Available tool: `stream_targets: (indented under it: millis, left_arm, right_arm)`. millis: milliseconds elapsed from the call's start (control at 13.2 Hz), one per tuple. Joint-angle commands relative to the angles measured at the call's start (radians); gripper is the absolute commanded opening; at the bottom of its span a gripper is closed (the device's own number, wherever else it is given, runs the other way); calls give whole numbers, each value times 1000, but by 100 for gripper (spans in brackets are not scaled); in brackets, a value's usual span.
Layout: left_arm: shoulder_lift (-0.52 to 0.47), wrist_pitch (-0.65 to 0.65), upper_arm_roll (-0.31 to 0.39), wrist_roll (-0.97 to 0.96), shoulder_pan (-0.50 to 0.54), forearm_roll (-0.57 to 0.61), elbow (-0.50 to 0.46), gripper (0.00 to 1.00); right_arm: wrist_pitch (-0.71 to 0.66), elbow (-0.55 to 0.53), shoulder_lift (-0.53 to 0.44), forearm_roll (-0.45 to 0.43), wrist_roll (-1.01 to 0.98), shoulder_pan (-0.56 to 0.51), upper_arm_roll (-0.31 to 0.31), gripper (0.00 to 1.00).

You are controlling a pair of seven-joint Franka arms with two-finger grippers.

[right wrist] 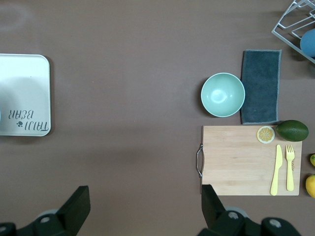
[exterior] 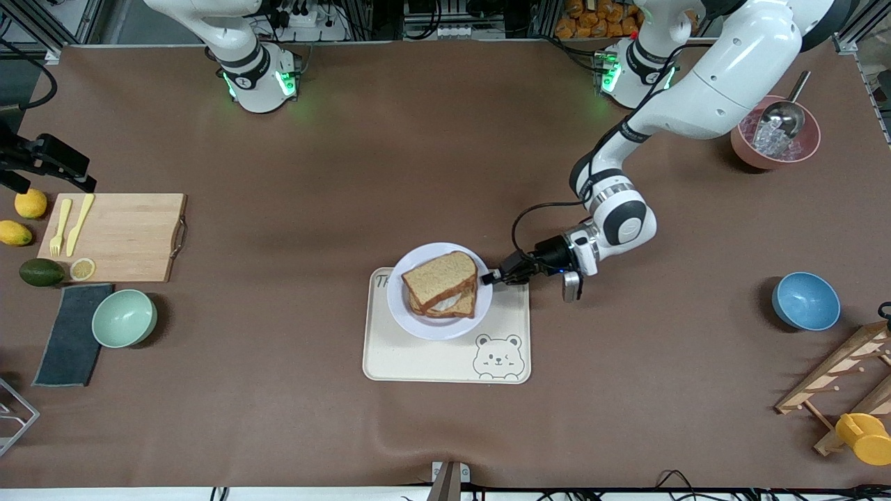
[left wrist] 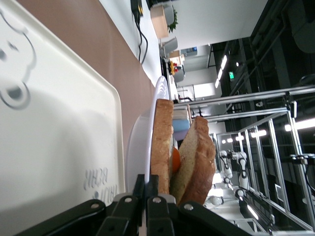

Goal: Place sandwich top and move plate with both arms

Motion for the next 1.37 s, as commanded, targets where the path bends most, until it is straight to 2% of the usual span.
stream_targets:
  millis: [0, 152, 456, 1292]
  left_arm:
    - [5, -2, 33, -19, -5, 6, 35, 0]
    - [28, -1, 39, -31, -7, 13, 59, 0]
    - [53, -1, 105, -97, -13, 98, 75, 0]
    - [173, -1, 129, -95, -32, 115, 148, 0]
  right_arm:
    - [-9, 5, 2, -17, 15, 0, 4, 100]
    - [-9, 5, 6, -15, 15, -3, 4, 100]
    - [-9, 5, 8, -15, 17, -3, 4, 100]
    - [-9, 5, 9, -8, 17, -5, 4, 100]
